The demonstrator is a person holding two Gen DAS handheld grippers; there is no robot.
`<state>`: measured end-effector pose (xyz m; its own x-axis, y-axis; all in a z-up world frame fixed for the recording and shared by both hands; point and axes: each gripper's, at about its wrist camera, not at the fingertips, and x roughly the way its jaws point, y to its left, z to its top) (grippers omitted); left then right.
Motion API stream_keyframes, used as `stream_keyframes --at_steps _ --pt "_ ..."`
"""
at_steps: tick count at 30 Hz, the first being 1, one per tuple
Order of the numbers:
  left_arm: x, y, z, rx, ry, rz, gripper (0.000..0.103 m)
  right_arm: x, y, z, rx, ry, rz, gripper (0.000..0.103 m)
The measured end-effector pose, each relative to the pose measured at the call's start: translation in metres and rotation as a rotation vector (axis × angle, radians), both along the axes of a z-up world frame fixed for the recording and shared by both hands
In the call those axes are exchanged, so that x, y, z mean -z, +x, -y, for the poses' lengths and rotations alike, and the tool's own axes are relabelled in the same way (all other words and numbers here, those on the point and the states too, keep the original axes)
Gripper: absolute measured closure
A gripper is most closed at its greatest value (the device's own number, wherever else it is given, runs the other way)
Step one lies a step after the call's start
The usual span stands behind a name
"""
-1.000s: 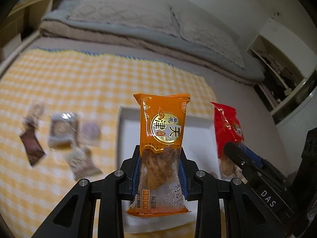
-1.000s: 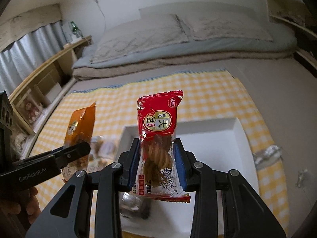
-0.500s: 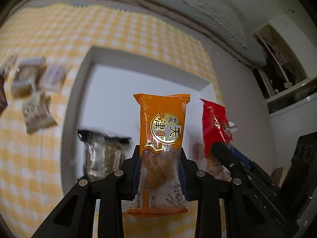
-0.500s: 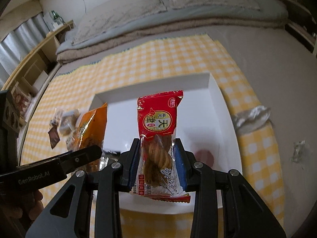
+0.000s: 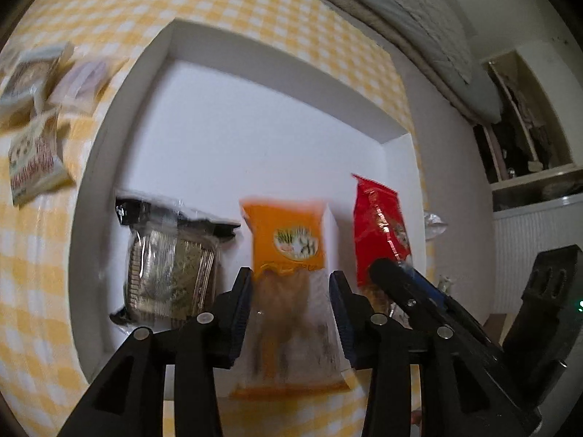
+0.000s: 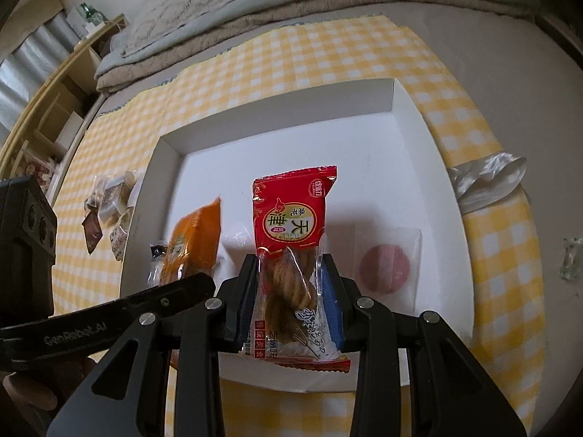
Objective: Organize snacks
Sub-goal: 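Carry both packs into the tray and open both tools beside the silver cake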
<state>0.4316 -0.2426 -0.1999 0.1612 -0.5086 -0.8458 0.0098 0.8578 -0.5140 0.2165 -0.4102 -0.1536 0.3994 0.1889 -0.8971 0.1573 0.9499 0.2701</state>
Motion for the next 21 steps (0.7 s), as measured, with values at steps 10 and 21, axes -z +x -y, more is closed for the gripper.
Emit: stream_keyframes --at_steps 10,21 --pt "-0.009 -0.012 -0.005 0.084 0.091 0.070 0.058 0.009 0.005 -0.001 -0.007 0.000 -0.034 0.064" --pt "-0.029 -0.040 -0.017 0.178 0.169 0.149 0.048 0.006 -0.006 0.002 -0.013 -0.025 -0.042 0.059"
